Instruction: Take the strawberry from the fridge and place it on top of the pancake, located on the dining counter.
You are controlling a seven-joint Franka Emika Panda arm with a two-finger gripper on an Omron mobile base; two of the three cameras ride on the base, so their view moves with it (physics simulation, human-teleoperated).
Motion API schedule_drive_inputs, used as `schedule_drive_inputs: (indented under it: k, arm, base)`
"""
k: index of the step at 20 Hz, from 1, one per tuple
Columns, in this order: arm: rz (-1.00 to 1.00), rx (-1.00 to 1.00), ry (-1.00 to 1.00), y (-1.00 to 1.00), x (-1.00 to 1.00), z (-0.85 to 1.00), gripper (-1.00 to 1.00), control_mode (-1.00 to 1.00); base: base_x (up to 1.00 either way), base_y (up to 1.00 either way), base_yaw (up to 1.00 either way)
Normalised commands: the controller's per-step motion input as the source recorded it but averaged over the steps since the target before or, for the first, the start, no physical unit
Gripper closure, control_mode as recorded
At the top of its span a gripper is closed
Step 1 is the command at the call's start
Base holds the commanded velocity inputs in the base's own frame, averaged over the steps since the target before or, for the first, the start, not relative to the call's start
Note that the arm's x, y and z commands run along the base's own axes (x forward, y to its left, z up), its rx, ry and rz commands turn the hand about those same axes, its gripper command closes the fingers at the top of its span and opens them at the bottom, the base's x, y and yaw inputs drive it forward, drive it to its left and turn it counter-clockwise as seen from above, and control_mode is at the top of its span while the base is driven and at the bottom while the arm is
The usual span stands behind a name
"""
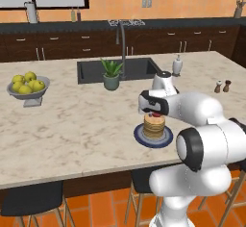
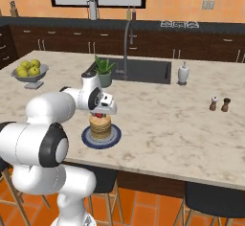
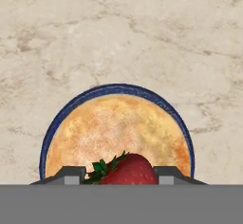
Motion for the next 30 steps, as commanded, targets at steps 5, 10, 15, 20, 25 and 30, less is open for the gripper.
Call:
schedule_drive_inputs:
  k: [5,10,15,20,25,30]
  arm:
    - [0.0,0.0,0.0,0.0,0.0,-0.1,1.0,-1.0]
    - [0.0,-0.02,0.0,0.0,-0.01,-0.3,1.0,-1.0]
    - [0.0,0.0,0.0,0.0,0.0,-0.1,1.0,-1.0]
    - [0.0,0.0,0.0,0.0,0.0,-0.04,-1.0,-1.0]
    - [0.0,0.0,0.0,0.0,0.0,0.0,-1.0,-1.0]
    - [0.0,0.0,-0.01,0.0,0.0,0.2,-1.0,-1.0]
  base:
    - [0.0,0.0,0.0]
    - [0.0,0.0,0.0]
    - [0.0,0.0,0.0]
    - [0.0,0.0,0.0]
    - [0.0,0.0,0.0]
    - [0.0,0.0,0.0]
